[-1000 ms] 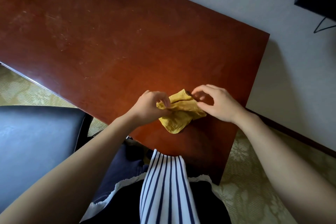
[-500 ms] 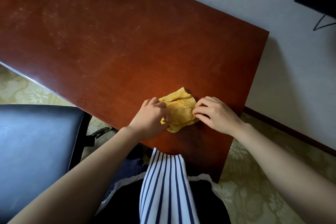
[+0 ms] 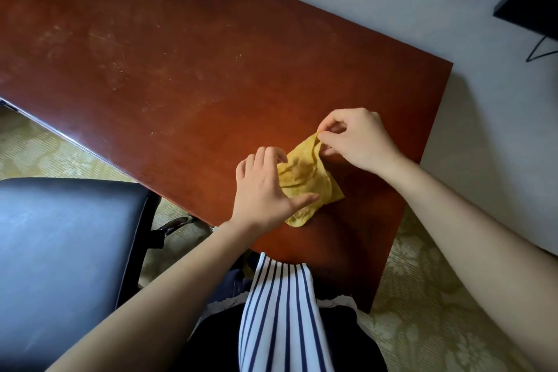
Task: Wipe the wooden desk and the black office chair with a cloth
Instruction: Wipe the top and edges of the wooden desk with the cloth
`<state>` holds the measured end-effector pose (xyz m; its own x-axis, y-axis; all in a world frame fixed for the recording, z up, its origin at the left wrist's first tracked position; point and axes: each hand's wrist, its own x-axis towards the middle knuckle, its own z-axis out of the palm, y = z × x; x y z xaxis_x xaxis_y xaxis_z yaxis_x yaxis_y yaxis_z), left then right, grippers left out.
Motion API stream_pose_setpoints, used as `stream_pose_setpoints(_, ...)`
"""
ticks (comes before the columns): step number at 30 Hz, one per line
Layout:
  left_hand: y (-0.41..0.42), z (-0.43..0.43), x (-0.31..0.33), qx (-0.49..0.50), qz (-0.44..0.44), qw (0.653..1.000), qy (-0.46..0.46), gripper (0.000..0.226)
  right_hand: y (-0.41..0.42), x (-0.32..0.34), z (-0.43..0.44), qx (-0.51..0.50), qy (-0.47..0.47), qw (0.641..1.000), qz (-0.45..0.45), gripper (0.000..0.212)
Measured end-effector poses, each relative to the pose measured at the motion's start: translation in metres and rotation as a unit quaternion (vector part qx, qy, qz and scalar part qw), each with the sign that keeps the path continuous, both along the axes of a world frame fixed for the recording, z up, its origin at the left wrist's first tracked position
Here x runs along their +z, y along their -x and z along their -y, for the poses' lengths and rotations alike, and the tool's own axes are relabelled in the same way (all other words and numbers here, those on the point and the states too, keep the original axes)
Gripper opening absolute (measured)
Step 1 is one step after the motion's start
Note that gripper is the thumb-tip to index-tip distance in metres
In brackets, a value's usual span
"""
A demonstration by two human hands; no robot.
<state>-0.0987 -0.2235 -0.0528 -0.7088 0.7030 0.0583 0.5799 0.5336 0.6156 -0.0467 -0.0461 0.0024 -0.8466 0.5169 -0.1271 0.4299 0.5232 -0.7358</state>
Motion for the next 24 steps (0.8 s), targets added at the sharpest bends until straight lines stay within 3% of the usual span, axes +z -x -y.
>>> stream_pose_setpoints(5, -0.013, -0.019, 0.008, 0.103, 0.013, 0.994, -0.015, 0.063, 0.019, 0.018, 0.024, 0.013, 0.035, 0.999, -0.036, 0.005)
stream_pose_setpoints(12, 0.01, -0.016, 0.022, 0.193, 0.003, 0.981, 0.005, 0.018, 0.036, 0.031, 0.023, -0.029, 0.047, 0.993, -0.105, 0.005)
stream_pose_setpoints(15, 0.043, -0.016, 0.046, 0.182, 0.002, 0.983, -0.002, 0.016, 0.044, 0.046, 0.009, -0.06, 0.063, 0.981, -0.173, 0.006)
stream_pose_setpoints(20, 0.081, -0.032, 0.106, 0.094, -0.026, 0.985, -0.145, 0.019, 0.05, 0.076, -0.016, -0.117, 0.094, 0.925, -0.35, 0.01)
stream_pose_setpoints(22, 0.083, -0.034, 0.116, 0.057, -0.04, 0.987, -0.147, 0.024, 0.042, 0.076, -0.023, -0.119, 0.081, 0.915, -0.377, 0.008)
stream_pose_setpoints(24, 0.081, -0.032, 0.111, 0.023, -0.047, 0.993, -0.109, 0.023, 0.029, 0.066, -0.023, -0.095, 0.057, 0.929, -0.354, 0.01)
